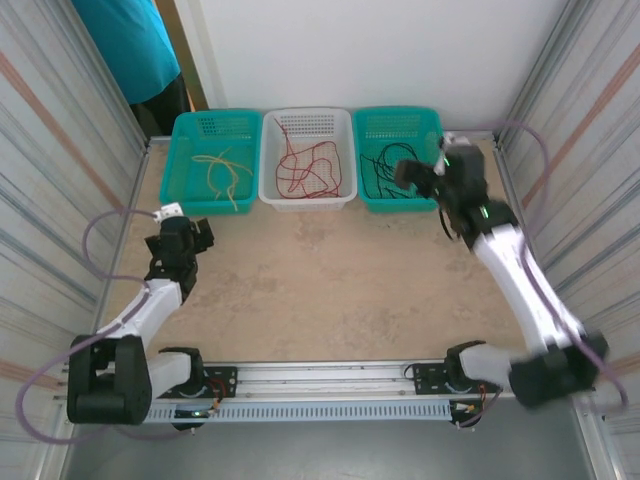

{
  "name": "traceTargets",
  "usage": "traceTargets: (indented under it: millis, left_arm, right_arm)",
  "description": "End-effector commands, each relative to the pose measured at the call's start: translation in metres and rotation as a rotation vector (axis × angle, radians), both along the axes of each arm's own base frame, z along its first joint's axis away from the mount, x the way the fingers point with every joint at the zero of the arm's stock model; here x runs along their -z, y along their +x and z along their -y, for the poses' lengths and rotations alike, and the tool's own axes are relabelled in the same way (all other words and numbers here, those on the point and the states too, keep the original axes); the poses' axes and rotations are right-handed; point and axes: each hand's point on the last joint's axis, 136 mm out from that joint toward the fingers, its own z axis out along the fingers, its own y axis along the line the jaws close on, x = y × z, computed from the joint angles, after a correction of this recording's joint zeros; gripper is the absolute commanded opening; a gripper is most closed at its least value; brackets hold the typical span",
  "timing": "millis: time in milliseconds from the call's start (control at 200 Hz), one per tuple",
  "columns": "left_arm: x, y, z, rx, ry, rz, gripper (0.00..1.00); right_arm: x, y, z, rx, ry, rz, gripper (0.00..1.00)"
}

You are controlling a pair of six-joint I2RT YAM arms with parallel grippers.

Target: Untangle the cables

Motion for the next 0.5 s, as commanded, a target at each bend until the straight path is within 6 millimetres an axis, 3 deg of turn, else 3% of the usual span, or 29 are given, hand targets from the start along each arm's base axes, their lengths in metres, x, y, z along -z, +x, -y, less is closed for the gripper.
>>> traceTargets:
  millis: [0, 75, 140, 195, 236, 341, 426, 466, 496]
  left_arm:
    - [0.001, 0.018, 0.010, 0.093, 0.005, 0.112, 0.99]
    - [0.005, 0.028, 0.016, 0.142, 0.019, 0.132, 0.99]
    - [0.007, 0.033, 0.023, 0.196, 0.037, 0.133, 0.99]
    - [0.018, 0.035, 0.031, 0.247, 0.027, 0.134, 0.99]
    - [0.022, 0.036, 0.036, 0.277, 0.031, 0.165, 0.99]
    - [0.027, 0.042, 0.045, 0.331, 0.038, 0.170, 0.99]
    - [0.031, 0.048, 0.057, 0.410, 0.030, 0.132, 0.99]
    - [0.031, 0.048, 0.059, 0.424, 0.031, 0.127, 0.99]
    - [0.032, 0.047, 0.059, 0.421, 0.023, 0.111, 0.99]
  right_arm:
    - [0.053, -0.007, 0.044, 0.149, -0.256, 0.095, 0.99]
    - [0.091, -0.020, 0.088, 0.305, -0.466, 0.052, 0.99]
    - [0.117, -0.028, 0.127, 0.446, -0.484, -0.023, 0.99]
    - [0.144, -0.030, 0.143, 0.497, -0.447, -0.039, 0.99]
    - [0.161, -0.027, 0.143, 0.474, -0.395, -0.002, 0.99]
    - [0.187, -0.009, 0.118, 0.286, -0.201, 0.131, 0.99]
    - [0.214, 0.011, 0.100, 0.167, -0.210, 0.138, 0.99]
    - [0.209, 0.023, 0.097, 0.153, -0.224, 0.181, 0.99]
    - [0.214, 0.025, 0.095, 0.127, -0.203, 0.103, 0.99]
